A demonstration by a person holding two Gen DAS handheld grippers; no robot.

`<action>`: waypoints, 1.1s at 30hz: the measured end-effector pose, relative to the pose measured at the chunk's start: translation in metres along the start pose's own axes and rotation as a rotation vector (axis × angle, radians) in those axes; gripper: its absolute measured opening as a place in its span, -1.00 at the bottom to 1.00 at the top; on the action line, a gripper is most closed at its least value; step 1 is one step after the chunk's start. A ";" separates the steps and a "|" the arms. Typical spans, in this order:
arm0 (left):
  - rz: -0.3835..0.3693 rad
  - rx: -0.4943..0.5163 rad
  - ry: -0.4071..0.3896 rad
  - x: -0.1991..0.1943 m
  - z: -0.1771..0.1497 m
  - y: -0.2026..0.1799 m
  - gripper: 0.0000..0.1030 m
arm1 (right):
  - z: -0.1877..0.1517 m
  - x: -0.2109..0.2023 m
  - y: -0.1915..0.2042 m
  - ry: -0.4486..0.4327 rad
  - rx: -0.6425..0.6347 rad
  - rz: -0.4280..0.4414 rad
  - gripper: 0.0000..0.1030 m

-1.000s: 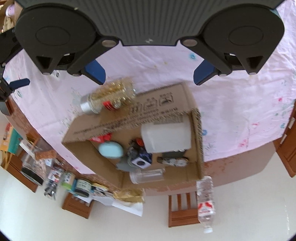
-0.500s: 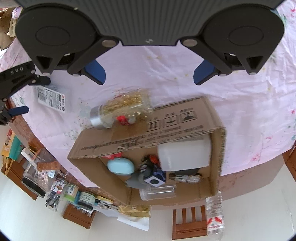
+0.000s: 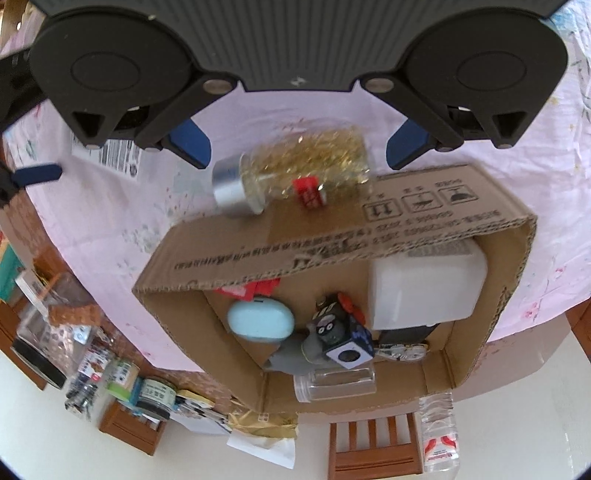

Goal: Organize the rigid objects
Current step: 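Close the left gripper on the gold capsule jar while the right gripper approaches the white M&G package, then close the right gripper on the white M&G package while the left gripper holds the jar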

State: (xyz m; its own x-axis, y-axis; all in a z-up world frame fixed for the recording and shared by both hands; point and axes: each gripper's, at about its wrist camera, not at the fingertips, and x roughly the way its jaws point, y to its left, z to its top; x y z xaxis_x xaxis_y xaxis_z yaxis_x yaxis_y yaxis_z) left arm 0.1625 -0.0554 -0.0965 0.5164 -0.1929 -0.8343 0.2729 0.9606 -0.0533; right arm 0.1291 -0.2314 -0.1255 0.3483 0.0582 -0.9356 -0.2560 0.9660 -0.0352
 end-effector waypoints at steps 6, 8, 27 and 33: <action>0.062 -0.017 -0.003 0.011 0.009 -0.011 0.96 | 0.000 0.000 0.000 -0.011 -0.034 0.016 1.00; 0.088 -0.007 0.001 0.014 0.011 -0.014 0.96 | -0.001 0.000 -0.001 -0.016 -0.037 0.017 1.00; 0.068 0.181 0.047 -0.009 -0.012 0.041 0.91 | -0.017 -0.020 0.017 -0.022 0.182 -0.047 1.00; 0.027 0.206 0.040 -0.017 -0.022 0.064 0.91 | -0.030 -0.018 0.038 -0.006 0.319 -0.022 1.00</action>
State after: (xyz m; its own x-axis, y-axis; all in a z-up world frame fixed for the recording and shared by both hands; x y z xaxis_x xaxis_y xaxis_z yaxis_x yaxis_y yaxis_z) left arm 0.1535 0.0133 -0.0978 0.4942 -0.1555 -0.8553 0.4218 0.9032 0.0795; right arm 0.0856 -0.2030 -0.1205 0.3566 0.0374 -0.9335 0.0465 0.9972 0.0577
